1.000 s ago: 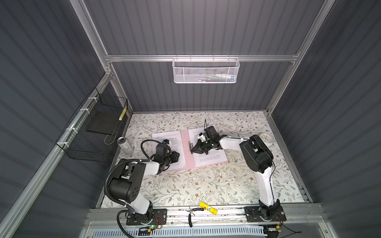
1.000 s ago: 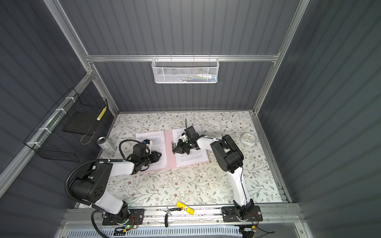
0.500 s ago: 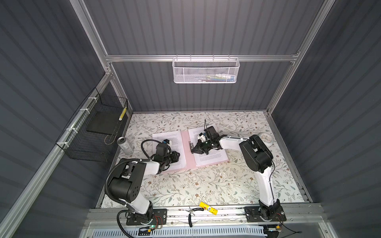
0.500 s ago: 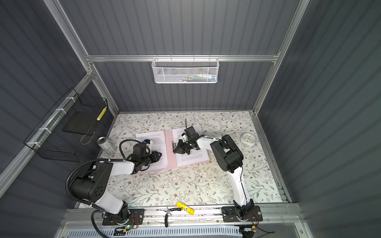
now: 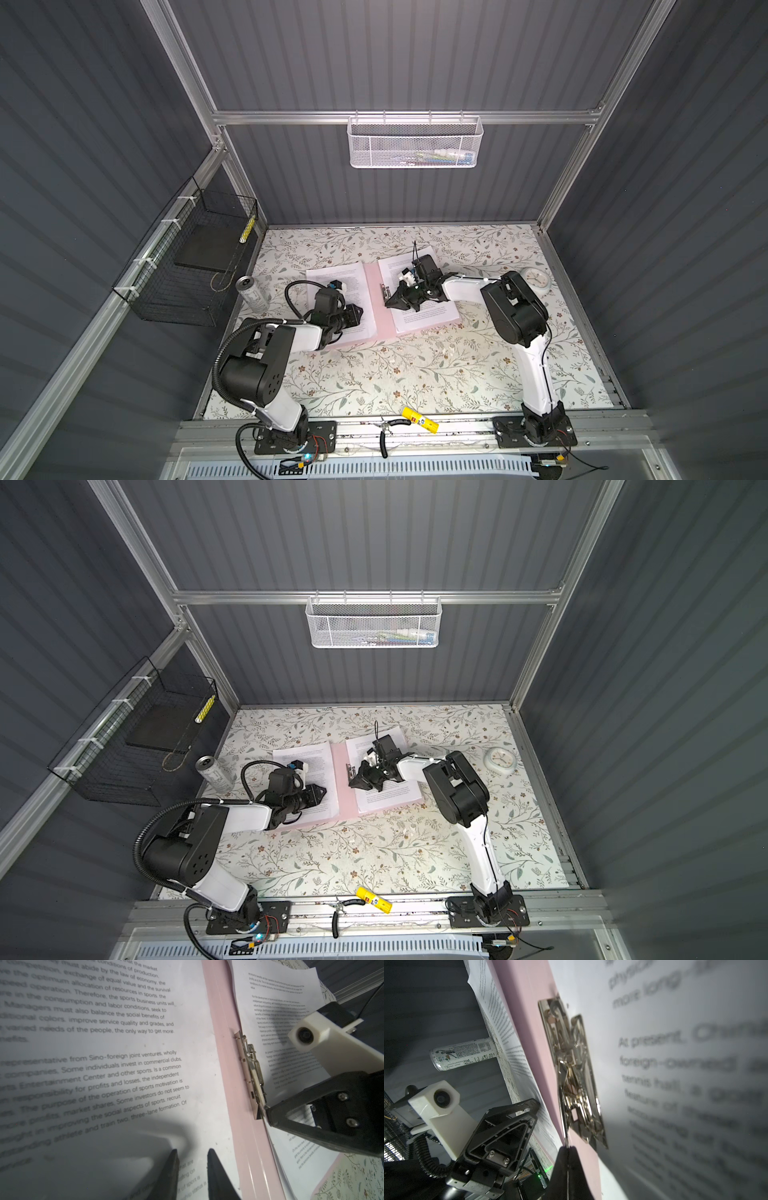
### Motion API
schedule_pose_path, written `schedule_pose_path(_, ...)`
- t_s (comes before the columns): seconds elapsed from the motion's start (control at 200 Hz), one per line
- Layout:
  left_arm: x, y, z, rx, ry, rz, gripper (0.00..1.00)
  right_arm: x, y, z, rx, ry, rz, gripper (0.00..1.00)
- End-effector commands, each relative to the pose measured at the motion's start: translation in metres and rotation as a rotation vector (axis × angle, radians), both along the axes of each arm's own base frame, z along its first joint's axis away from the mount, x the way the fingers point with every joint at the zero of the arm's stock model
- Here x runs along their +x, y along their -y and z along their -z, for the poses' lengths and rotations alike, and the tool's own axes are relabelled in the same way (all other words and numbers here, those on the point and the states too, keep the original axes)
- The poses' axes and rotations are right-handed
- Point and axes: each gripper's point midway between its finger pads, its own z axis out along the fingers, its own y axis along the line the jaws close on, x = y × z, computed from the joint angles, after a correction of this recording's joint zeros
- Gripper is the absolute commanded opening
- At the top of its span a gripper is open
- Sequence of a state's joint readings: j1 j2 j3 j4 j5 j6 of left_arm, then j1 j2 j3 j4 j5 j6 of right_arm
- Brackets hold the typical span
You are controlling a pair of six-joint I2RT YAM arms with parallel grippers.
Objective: Put the files into the folder
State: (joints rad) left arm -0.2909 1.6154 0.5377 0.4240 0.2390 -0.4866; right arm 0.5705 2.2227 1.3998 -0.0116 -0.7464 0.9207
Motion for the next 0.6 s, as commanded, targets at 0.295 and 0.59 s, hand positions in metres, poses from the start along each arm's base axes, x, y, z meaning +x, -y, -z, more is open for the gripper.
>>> schedule_pose_path(0.295, -0.008, -0.006, 0.02, 0.035, -0.084, -0.005, 0.26, -0.011, 0.081, 0.097, -0.321, -0.186, 0.152, 0.0)
schedule_pose_path(0.59, -0.006, -0.005, 0.024, 0.036, -0.103, -0.001, 0.25, -0.014, 0.086, 0.108, -0.363, -0.206, 0.139, 0.0)
